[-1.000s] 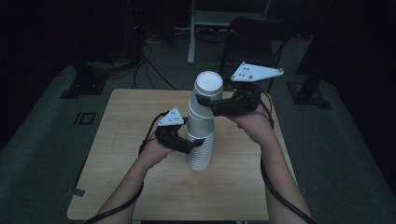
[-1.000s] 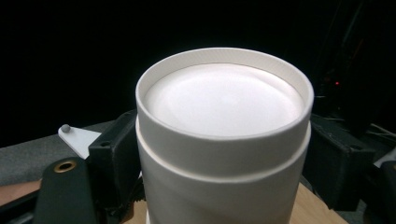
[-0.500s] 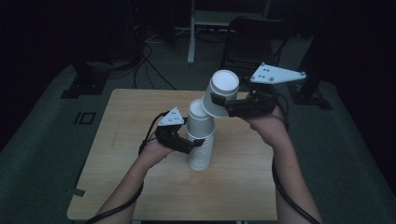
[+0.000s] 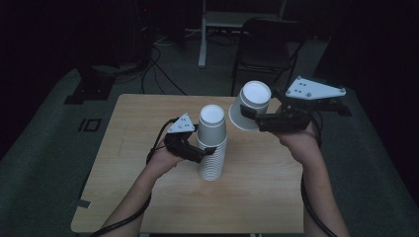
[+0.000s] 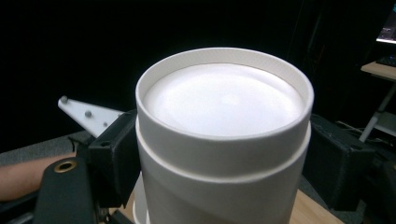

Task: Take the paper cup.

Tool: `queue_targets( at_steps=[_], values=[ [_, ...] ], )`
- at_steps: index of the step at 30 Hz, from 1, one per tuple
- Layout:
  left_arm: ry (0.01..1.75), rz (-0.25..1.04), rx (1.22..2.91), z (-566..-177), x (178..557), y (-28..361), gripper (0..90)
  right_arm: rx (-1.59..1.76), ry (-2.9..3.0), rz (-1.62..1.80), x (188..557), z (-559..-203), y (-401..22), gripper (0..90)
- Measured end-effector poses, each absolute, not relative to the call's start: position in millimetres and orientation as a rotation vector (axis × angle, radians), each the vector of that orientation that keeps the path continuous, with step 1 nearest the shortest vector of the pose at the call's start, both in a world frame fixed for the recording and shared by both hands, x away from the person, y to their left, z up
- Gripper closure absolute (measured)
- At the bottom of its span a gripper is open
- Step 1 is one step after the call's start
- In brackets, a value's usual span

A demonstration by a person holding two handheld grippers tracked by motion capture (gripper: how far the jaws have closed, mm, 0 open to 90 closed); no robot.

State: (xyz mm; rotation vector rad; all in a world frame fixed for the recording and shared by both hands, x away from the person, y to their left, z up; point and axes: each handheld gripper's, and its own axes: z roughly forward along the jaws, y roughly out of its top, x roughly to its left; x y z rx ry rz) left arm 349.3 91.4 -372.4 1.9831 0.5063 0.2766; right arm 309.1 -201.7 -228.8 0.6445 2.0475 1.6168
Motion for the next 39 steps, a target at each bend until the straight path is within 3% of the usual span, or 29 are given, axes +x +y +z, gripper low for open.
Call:
queue_targets(
  at_steps=[16,39],
  values=[
    [0.538,0.269,1.936,-370.0,345.5,103.0,3.8,0.702,2.066,1.597,304.4,-258.8,-221.2,21.1],
    [0.524,0.237,1.963,-385.9,304.6,116.7,4.1,0.754,2.089,1.594,290.6,-308.5,-233.4,21.1]
  ],
)
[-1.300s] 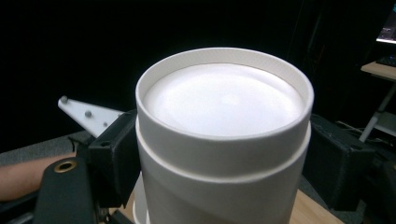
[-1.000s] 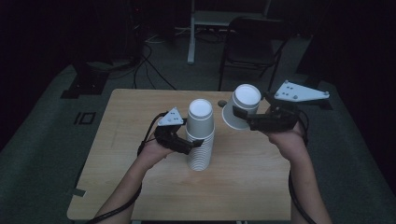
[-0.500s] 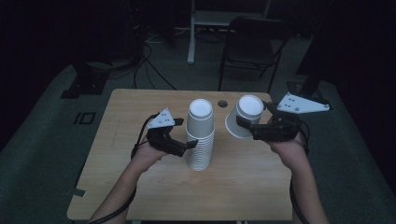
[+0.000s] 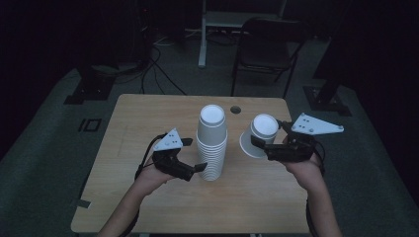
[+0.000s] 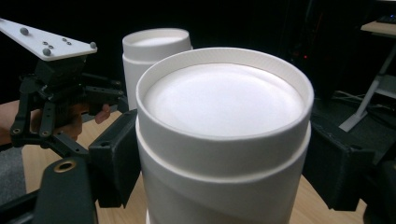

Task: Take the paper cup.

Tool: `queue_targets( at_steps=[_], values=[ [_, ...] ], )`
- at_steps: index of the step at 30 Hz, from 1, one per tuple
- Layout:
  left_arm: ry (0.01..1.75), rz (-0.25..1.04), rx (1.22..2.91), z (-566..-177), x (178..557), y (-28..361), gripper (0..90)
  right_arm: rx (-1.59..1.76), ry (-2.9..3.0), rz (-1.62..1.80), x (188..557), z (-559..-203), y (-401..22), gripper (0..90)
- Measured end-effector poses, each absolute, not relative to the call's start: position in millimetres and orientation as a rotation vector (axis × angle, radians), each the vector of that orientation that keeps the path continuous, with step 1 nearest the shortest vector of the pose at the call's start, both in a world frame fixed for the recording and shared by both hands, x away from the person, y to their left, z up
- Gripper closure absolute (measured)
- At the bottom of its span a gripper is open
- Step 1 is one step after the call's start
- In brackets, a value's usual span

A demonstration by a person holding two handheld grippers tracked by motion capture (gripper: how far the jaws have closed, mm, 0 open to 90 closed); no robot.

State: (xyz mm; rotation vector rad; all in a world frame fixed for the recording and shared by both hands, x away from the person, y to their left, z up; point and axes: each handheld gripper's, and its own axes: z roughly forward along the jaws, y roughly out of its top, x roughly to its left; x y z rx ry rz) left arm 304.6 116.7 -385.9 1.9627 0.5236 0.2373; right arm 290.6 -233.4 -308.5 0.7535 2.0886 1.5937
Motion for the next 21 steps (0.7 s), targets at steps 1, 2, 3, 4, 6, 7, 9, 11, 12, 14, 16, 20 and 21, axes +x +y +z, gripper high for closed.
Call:
queue_targets(
  at_steps=[1,2,3,4,6,7,9,11,12,14,16,20,21],
  values=[
    [0.523,0.239,1.965,-386.8,302.6,116.6,4.1,0.758,2.084,1.593,290.3,-310.1,-233.9,21.1],
    [0.522,0.236,1.961,-387.8,301.4,116.6,4.1,0.760,2.088,1.602,290.3,-311.6,-234.6,21.1],
    [0.526,0.229,1.960,-388.8,300.4,116.5,4.1,0.762,2.088,1.603,290.1,-313.1,-234.9,21.1],
    [0.526,0.229,1.960,-388.8,300.4,116.5,4.1,0.762,2.088,1.603,290.1,-313.1,-234.9,21.1],
    [0.527,0.224,1.959,-392.9,295.9,115.1,4.1,0.773,2.084,1.609,289.6,-317.5,-235.8,21.1],
    [0.530,0.224,1.954,-394.5,293.9,114.5,4.1,0.770,2.089,1.610,289.1,-318.5,-235.9,21.1],
    [0.535,0.221,1.959,-398.2,290.7,112.4,4.1,0.769,2.091,1.611,287.7,-321.4,-235.5,21.1],
    [0.533,0.215,1.960,-400.3,289.5,111.7,4.1,0.769,2.099,1.611,286.6,-324.7,-235.0,21.1],
    [0.544,0.212,1.957,-404.8,286.8,110.0,4.1,0.770,2.101,1.611,286.2,-326.4,-234.8,21.1],
    [0.540,0.200,1.956,-407.0,285.8,109.6,4.1,0.772,2.103,1.614,285.4,-328.2,-234.6,21.1],
    [0.544,0.189,1.953,-411.6,283.0,108.2,4.1,0.769,2.104,1.613,283.5,-331.8,-234.5,21.1],
    [0.543,0.151,1.954,-422.8,277.3,101.9,4.1,0.767,2.109,1.625,277.9,-340.4,-234.5,21.1],
    [0.542,0.150,1.958,-424.6,276.8,100.5,4.0,0.763,2.111,1.617,276.1,-342.6,-233.7,21.1]
  ],
)
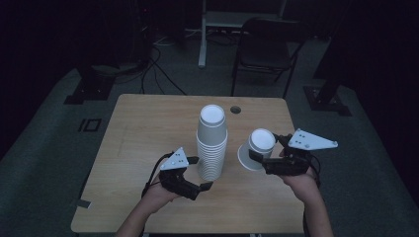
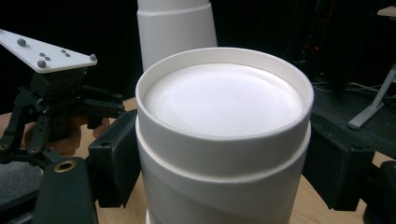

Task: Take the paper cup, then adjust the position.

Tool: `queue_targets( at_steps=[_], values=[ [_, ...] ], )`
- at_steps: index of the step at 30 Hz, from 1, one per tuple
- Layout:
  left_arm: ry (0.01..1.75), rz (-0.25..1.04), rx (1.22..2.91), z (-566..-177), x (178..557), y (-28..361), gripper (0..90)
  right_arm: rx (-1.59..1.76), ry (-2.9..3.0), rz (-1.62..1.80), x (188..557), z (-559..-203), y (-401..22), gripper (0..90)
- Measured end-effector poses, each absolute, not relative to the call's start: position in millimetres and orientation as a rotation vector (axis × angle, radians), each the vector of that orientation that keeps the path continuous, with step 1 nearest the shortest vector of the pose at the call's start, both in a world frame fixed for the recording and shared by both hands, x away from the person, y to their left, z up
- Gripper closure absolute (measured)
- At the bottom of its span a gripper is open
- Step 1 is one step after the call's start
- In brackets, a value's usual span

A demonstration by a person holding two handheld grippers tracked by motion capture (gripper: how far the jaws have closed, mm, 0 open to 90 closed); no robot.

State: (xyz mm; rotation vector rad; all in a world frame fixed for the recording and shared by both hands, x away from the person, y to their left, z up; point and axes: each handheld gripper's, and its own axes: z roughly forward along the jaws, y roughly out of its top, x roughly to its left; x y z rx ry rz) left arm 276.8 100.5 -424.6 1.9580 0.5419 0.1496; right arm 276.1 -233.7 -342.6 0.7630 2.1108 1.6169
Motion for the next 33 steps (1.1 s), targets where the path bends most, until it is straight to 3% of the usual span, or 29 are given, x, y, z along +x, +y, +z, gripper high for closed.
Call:
queue_targets(
  at_steps=[33],
  values=[
    [0.427,0.009,1.979,-444.0,254.5,61.5,4.8,0.691,2.161,1.666,244.9,-367.0,-217.9,21.1]
  ],
)
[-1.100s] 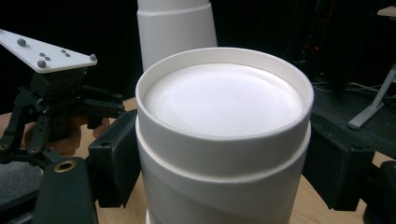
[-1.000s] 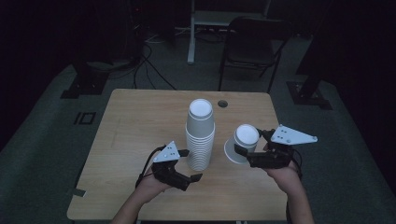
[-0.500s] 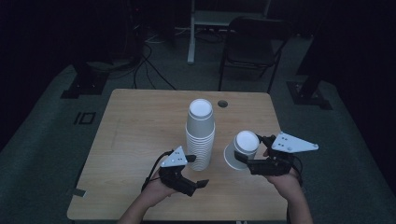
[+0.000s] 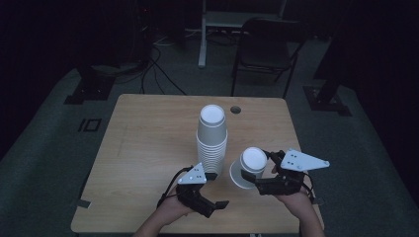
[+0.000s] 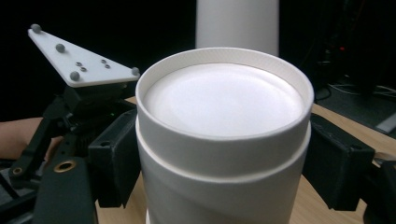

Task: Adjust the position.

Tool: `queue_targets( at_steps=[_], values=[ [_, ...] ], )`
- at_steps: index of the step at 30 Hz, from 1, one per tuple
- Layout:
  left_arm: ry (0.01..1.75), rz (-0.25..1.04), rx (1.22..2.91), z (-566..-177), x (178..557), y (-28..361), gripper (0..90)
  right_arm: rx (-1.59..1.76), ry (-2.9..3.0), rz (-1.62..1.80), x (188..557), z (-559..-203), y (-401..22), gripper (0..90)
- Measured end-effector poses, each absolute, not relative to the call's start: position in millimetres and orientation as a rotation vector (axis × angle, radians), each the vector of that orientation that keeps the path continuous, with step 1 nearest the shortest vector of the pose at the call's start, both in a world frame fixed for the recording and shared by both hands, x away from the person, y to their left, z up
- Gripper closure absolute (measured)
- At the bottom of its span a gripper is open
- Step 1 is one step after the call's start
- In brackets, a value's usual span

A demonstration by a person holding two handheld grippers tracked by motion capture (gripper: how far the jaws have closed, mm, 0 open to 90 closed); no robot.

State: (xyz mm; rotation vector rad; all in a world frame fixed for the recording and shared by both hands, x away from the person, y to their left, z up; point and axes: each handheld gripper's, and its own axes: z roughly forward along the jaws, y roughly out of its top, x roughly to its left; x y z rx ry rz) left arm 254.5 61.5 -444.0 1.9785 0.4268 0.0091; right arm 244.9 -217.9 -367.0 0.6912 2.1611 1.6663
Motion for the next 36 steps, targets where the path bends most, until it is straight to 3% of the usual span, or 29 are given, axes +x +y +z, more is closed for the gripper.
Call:
queue_targets(
  at_steps=[14,16,17,25,36],
  values=[
    [0.376,-0.097,1.921,-444.2,251.9,54.3,5.5,0.660,2.179,1.768,244.2,-382.2,-200.9,21.1],
    [0.364,-0.104,1.916,-445.4,251.1,54.3,8.3,0.653,2.180,1.770,243.6,-383.4,-198.6,21.1],
    [0.364,-0.127,1.893,-446.7,250.9,54.5,13.9,0.652,2.181,1.773,243.3,-384.8,-196.7,21.0],
    [0.354,-0.205,1.789,-448.2,255.9,61.3,18.6,0.636,2.200,1.757,242.7,-388.9,-192.8,21.0],
    [0.333,-0.210,1.737,-446.2,259.5,71.2,45.4,0.619,2.202,1.772,241.6,-384.4,-196.6,21.0]
  ],
)
